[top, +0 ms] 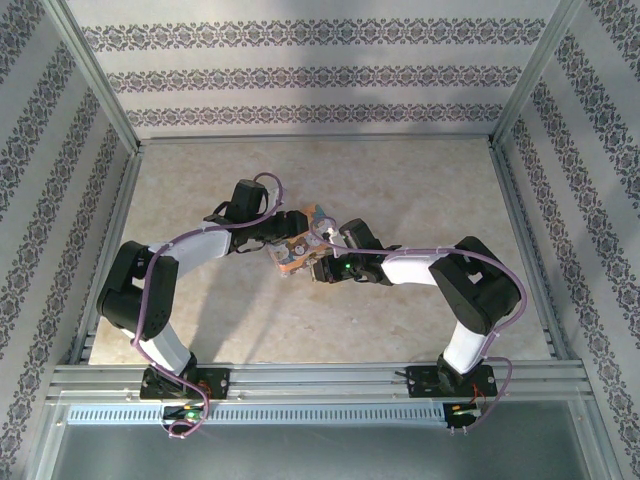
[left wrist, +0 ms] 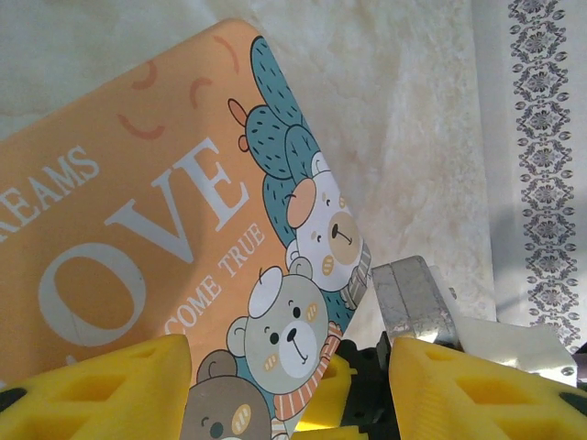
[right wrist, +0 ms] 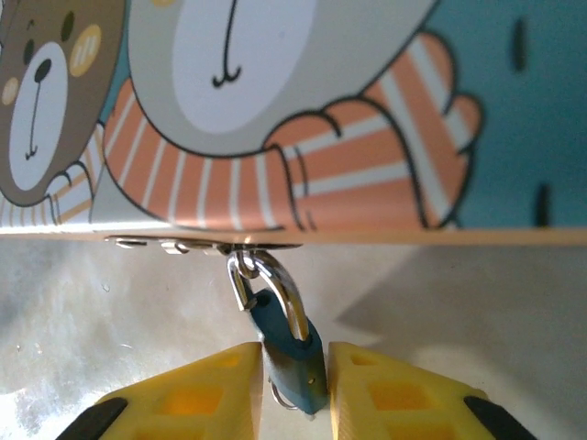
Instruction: Unlock a padlock with a key
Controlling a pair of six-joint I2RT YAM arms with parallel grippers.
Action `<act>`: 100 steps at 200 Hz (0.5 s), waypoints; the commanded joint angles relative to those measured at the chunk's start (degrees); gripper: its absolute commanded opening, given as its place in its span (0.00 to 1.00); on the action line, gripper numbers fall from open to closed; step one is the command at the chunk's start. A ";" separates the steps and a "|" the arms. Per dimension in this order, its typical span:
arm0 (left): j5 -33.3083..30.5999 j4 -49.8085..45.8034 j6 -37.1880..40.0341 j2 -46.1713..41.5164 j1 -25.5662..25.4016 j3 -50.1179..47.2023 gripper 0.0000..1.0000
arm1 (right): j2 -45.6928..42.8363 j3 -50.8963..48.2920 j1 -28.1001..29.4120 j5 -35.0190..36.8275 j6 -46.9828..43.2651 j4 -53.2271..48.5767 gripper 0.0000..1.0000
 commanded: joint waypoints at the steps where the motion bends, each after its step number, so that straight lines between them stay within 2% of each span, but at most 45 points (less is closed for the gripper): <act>1: -0.54 1.82 -0.28 0.47 0.08 -0.85 0.59 | 0.37 0.40 0.61 0.03 0.86 1.78 0.20; 21: -0.89 1.54 -0.11 0.56 0.16 -1.12 0.59 | 0.03 0.08 0.54 0.94 1.91 2.05 0.15; 51: -1.76 0.75 -0.09 0.23 0.18 -1.71 0.59 | -1.79 -0.78 0.86 3.72 4.56 1.92 0.14; 100: -2.25 1.02 -1.14 -1.18 0.19 -4.35 0.58 | -5.59 -1.45 2.32 12.72 13.22 -2.79 0.12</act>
